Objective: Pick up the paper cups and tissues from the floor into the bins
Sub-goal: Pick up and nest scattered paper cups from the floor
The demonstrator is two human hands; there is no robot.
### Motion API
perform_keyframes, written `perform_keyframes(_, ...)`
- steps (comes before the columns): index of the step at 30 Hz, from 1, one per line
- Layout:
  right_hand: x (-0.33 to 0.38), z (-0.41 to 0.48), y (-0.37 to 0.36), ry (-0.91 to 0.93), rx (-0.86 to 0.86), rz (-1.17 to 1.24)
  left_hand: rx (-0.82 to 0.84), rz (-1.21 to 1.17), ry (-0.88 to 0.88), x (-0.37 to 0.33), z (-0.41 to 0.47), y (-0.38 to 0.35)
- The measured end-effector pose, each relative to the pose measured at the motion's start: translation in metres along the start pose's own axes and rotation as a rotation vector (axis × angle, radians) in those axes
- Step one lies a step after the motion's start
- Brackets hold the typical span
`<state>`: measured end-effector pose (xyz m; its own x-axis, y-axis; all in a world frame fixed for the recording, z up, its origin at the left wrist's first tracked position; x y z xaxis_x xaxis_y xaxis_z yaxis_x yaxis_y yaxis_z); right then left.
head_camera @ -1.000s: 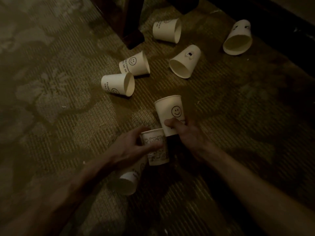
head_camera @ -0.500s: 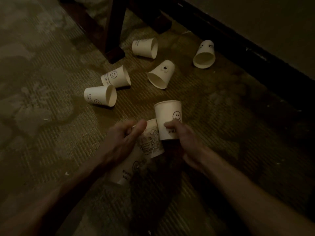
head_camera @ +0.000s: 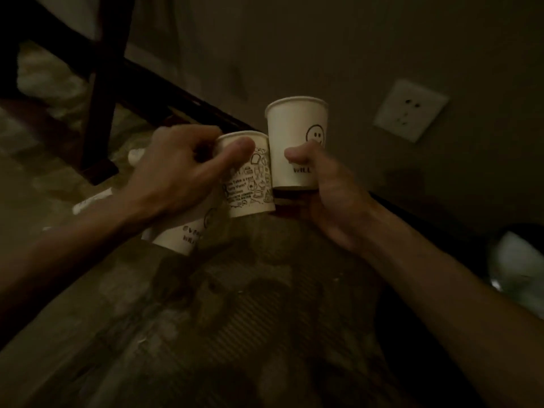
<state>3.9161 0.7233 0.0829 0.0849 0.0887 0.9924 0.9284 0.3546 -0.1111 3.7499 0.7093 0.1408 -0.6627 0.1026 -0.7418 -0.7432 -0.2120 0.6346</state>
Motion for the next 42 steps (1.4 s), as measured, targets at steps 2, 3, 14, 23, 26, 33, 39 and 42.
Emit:
perform_keyframes(2,0.036,-0.015,0.033,0.055,-0.059,-0.065,0.019,0.043,-0.122,-0.051,0.014,-0.007)
perform_keyframes(3,0.054,-0.023,0.049,0.075,-0.085,-0.088,0.043,0.025,-0.169,-0.075,0.019,-0.011)
perform_keyframes(14,0.197,-0.159,0.250,0.207,-0.518,-0.541,0.199,-0.238,-0.389,-0.276,0.022,-0.139)
perform_keyframes(23,0.172,-0.247,0.336,0.124,-0.737,-0.775,0.168,-0.390,-0.354,-0.294,-0.040,-0.233)
perform_keyframes(26,0.147,-0.238,0.345,0.099,-0.674,-0.854,0.244,-0.192,-0.346,-0.297,-0.039,-0.261)
perform_keyframes(33,0.102,-0.229,0.361,-0.157,-0.484,-0.952,0.549,0.104,-0.276,-0.285,-0.025,-0.310)
perform_keyframes(39,0.092,-0.218,0.356,-0.233,-0.325,-1.018,0.752,0.110,-0.169,-0.270,-0.018,-0.327)
perform_keyframes(42,0.082,-0.211,0.354,-0.288,-0.271,-0.994,0.827,0.013,-0.073,-0.265,-0.014,-0.331)
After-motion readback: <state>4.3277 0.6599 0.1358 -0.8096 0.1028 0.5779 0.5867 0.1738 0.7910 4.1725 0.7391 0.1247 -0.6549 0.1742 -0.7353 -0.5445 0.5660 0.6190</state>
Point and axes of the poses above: each hand's wrist, its own z-axis towards the middle knuckle, its own y-axis out of the back of the hand, x = y × z, the point moved 10 cm from there along z, towards the middle knuckle, and after that the axes turned 11 degrees about y, right-handed, at the moved point
